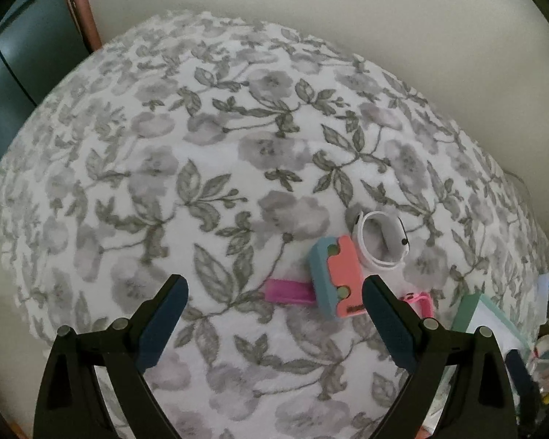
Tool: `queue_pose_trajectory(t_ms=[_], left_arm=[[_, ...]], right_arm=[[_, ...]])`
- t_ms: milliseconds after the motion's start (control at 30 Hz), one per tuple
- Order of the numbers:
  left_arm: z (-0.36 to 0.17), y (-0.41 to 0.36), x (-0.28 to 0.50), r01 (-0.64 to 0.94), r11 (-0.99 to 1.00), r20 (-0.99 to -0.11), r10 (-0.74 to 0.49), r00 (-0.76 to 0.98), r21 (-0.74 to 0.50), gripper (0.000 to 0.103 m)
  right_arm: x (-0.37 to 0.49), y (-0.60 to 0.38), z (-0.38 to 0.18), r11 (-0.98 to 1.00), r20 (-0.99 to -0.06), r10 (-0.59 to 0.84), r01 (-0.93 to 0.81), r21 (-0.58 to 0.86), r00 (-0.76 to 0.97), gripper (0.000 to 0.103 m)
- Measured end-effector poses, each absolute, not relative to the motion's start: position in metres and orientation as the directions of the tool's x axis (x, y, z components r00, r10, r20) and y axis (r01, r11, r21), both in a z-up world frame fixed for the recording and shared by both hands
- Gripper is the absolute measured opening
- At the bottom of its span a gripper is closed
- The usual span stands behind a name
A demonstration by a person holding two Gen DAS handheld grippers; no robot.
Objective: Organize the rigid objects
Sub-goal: 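Move left tool to the second pink-teal case while right tool approaches the pink watch band, then grasp the second case with left tool while right tool grasps the pink band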
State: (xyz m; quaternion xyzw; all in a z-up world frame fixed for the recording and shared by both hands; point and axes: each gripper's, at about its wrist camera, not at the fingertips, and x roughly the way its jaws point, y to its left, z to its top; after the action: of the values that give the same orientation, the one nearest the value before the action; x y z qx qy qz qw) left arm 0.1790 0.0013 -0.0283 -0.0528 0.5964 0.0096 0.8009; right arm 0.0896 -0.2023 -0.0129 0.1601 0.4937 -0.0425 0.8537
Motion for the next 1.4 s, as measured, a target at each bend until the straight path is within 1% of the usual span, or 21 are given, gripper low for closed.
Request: queue_pose_trajectory(t_ms=[100, 233, 300, 367, 533, 600, 633, 667, 700, 800, 867, 1000, 1033, 1233, 1400], left_arm=[[-0.036, -0.005, 0.186, -0.071, 0.995, -0.961, -0.042, 0.273, -0.063, 0.096], [-0.047, -0.021, 0.194, -0.038, 0.998, -0.968, -0.047, 0.245, -0.058, 0.096], [-0.053, -0.028, 0.196, -0.021, 0.998, -0.972, -0.053, 0.23, -0.06, 0.096], [-0.06, -0.036, 0.198, -0.002, 0.998, -0.975, -0.058, 0.213, -0.059, 0.096], [-0.074, -0.046, 0.198, 0.023, 0.999, -0.982, -0.04, 0.187, -0.037, 0.095], [-0.076, -0.047, 0.198, 0.028, 0.999, -0.982, -0.037, 0.187, -0.033, 0.09], [-0.077, -0.048, 0.198, 0.032, 0.999, -0.982, -0.035, 0.187, -0.03, 0.085], [-0.078, -0.049, 0.198, 0.035, 0.999, -0.982, -0.034, 0.185, -0.028, 0.081], [-0.079, -0.049, 0.199, 0.037, 0.999, -0.982, -0.032, 0.184, -0.025, 0.079], [-0.083, -0.05, 0.198, 0.041, 0.999, -0.984, -0.033, 0.177, -0.026, 0.066], [-0.085, -0.048, 0.198, 0.041, 0.999, -0.984, -0.035, 0.172, -0.028, 0.05], [-0.094, -0.052, 0.195, 0.045, 0.999, -0.985, -0.035, 0.171, -0.027, 0.045], [-0.095, -0.052, 0.195, 0.043, 0.999, -0.985, -0.038, 0.171, -0.031, 0.045], [-0.094, -0.048, 0.195, 0.039, 0.999, -0.984, -0.041, 0.174, -0.035, 0.044], [-0.078, -0.047, 0.195, 0.034, 0.998, -0.977, -0.052, 0.205, -0.046, 0.044]], right_arm=[[0.1, -0.197, -0.027, 0.941, -0.866, 0.13, 0.217, 0.261, 0.482, 0.087], [0.113, -0.182, -0.045, 0.956, -0.895, 0.125, 0.188, 0.224, 0.429, 0.083], [0.115, -0.177, -0.051, 0.96, -0.902, 0.129, 0.175, 0.218, 0.413, 0.083], [0.117, -0.173, -0.055, 0.967, -0.91, 0.123, 0.159, 0.2, 0.395, 0.078], [0.12, -0.171, -0.071, 0.973, -0.928, 0.115, 0.15, 0.178, 0.355, 0.071], [0.121, -0.17, -0.078, 0.974, -0.933, 0.114, 0.148, 0.173, 0.34, 0.068], [0.122, -0.17, -0.079, 0.974, -0.934, 0.116, 0.146, 0.174, 0.336, 0.062], [0.122, -0.169, -0.08, 0.974, -0.935, 0.118, 0.143, 0.174, 0.336, 0.06], [0.123, -0.168, -0.08, 0.976, -0.935, 0.115, 0.139, 0.169, 0.335, 0.06], [0.124, -0.164, -0.083, 0.98, -0.94, 0.1, 0.132, 0.15, 0.325, 0.059], [0.125, -0.162, -0.085, 0.979, -0.942, 0.11, 0.128, 0.157, 0.316, 0.056], [0.126, -0.161, -0.086, 0.982, -0.947, 0.096, 0.129, 0.141, 0.307, 0.054], [0.126, -0.161, -0.087, 0.982, -0.948, 0.088, 0.13, 0.133, 0.306, 0.05], [0.124, -0.162, -0.086, 0.982, -0.947, 0.089, 0.13, 0.135, 0.308, 0.05], [0.119, -0.17, -0.078, 0.979, -0.945, 0.093, 0.142, 0.144, 0.314, 0.05]])
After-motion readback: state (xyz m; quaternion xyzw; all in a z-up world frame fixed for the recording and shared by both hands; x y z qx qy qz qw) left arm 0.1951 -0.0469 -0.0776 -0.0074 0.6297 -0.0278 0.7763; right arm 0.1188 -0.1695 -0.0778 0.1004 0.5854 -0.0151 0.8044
